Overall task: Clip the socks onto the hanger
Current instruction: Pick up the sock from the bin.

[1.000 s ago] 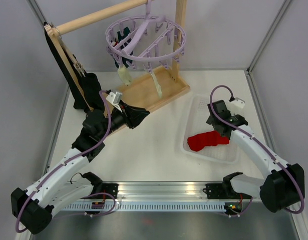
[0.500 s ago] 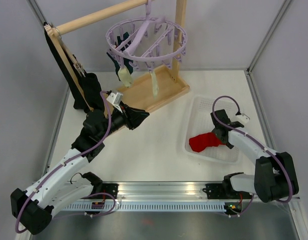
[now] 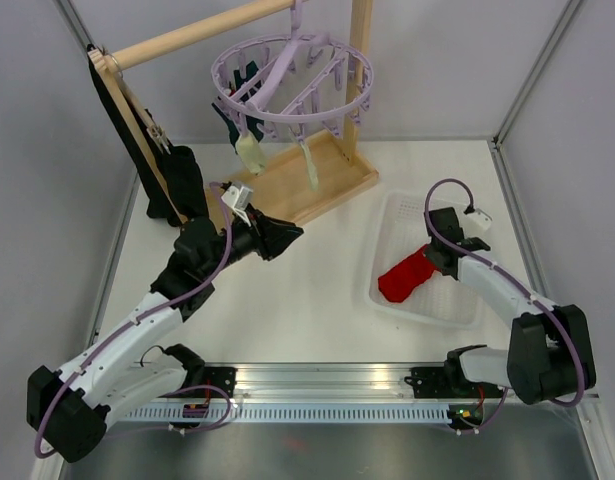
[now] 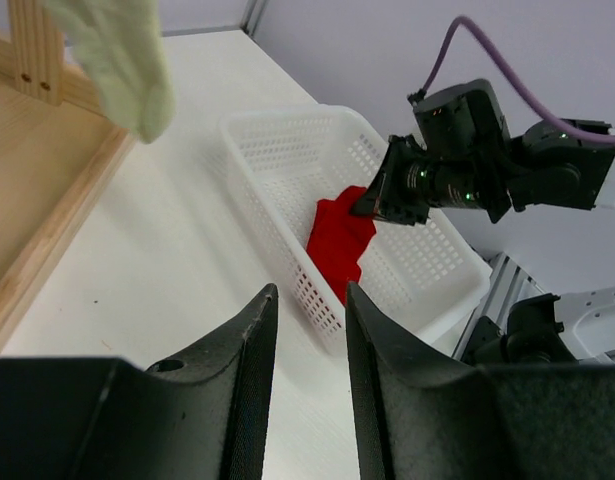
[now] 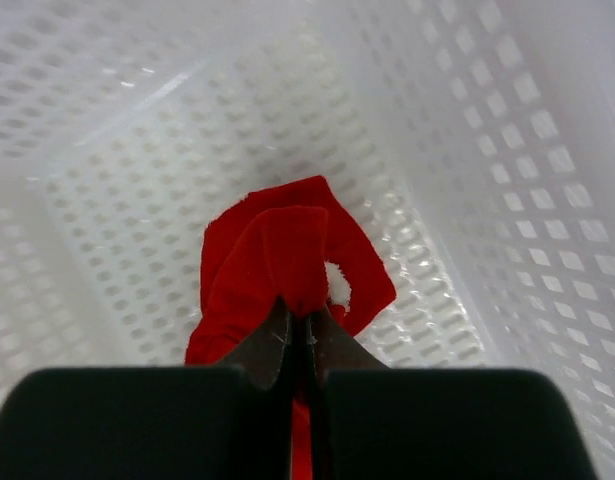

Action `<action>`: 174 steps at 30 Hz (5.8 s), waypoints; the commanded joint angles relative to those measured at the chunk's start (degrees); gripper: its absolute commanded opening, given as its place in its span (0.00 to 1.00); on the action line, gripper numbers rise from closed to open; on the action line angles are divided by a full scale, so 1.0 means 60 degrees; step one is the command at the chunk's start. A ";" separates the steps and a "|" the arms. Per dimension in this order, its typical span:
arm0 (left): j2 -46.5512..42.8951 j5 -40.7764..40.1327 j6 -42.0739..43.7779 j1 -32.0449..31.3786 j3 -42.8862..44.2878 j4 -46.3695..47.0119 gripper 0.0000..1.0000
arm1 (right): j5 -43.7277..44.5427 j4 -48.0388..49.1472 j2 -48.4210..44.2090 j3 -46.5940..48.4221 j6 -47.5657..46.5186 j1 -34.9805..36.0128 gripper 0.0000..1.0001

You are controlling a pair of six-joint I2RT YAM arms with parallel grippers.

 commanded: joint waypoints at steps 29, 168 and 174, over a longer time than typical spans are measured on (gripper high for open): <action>0.2102 0.1259 -0.0358 -0.0299 0.0235 0.2205 0.40 | 0.0017 0.1221 0.0462 0.1843 -0.2688 -0.0248 0.55; 0.9675 0.4819 -0.2378 0.0317 0.8191 0.6477 0.50 | -0.9929 0.2729 -0.2291 0.5066 -0.4915 -0.0965 0.00; 0.9675 0.4907 -0.3272 0.0302 0.7399 0.7698 0.50 | -1.0207 0.2788 -0.2393 0.4978 -0.4724 -0.0965 0.00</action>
